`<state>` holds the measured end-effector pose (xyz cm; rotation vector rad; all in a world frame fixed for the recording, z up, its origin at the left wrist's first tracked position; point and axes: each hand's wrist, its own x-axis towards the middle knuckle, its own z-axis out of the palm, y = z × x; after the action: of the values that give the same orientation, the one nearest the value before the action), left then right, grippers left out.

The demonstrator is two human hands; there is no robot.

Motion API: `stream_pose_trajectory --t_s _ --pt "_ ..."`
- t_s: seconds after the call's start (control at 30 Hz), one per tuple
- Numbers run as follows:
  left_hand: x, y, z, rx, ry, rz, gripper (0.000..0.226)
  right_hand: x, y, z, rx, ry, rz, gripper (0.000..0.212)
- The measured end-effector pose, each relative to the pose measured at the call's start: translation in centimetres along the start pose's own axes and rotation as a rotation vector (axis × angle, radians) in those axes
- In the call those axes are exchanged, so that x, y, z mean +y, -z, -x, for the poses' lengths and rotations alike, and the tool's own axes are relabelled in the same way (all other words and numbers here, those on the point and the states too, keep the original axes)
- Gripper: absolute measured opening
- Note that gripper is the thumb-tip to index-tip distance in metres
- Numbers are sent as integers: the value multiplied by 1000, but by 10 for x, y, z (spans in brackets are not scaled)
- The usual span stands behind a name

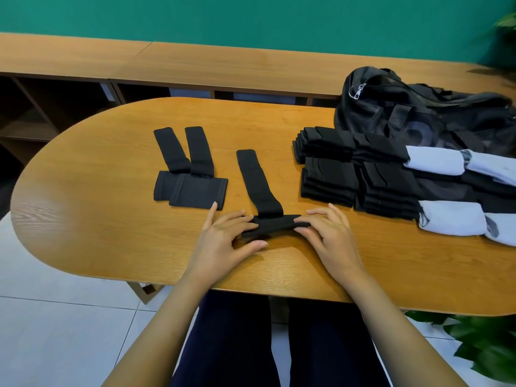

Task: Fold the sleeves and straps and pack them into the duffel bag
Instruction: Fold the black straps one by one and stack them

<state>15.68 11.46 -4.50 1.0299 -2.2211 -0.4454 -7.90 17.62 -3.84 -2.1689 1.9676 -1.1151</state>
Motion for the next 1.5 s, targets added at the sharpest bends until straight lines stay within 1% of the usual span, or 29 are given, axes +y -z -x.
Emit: stream_pose_trajectory --t_s 0.1,0.2,0.27,0.4,0.43,0.53,0.57,0.67,0.73,0.77,0.87,0.97,1.03,1.1,1.13,1.2,1.27,1.37,1.43,1.5 --pt "1 0 1 44 -43 -38 46 -1 2 0 29 -16 5 29" --pt "4 1 3 97 -32 -63 39 -3 3 1 72 -33 -9 36" --pt "6 0 7 116 31 -41 40 -4 3 2 73 -90 -47 41" --pt "13 -1 13 175 218 15 59 -11 1 1 58 -178 -106 50" --pt "15 0 13 192 262 30 56 -14 2 -1 51 -193 -116 51" --pt "18 3 10 239 334 63 37 -20 0 -8 22 -246 -122 53" --pt "18 4 9 246 353 57 37 -21 -1 -10 16 -254 -124 53" --pt "18 5 7 234 435 7 56 -24 -7 -16 -16 -260 -126 45" --pt "19 7 7 206 466 -36 61 -23 -12 -19 -58 -261 -80 34" --pt "19 8 7 190 470 -64 63 -22 -13 -19 -84 -264 -48 31" --pt "15 9 10 171 448 -137 69 -22 -14 -16 -124 -252 36 34" --pt "8 12 12 110 311 -125 70 -24 -9 -12 -146 -180 95 49" --pt "4 15 10 -9 182 -87 74 -25 -6 -10 -265 -87 120 59" --pt "1 14 8 -155 87 -76 80 -25 -3 -7 -423 6 121 62" --pt "1 13 6 -219 59 -81 82 -25 -3 -5 -485 36 127 61" --pt "1 11 2 -317 33 -106 89 -21 -3 -2 -555 55 172 60" --pt "3 10 -3 -384 25 -142 92 -15 -1 -3 -564 41 202 60" --pt "8 8 -11 -438 12 -171 90 -5 6 -6 -527 32 219 63" --pt "10 4 -13 -445 -1 -169 87 1 9 -5 -511 25 219 63" --pt "11 1 -12 -418 -7 -150 84 3 9 -2 -496 15 204 63"
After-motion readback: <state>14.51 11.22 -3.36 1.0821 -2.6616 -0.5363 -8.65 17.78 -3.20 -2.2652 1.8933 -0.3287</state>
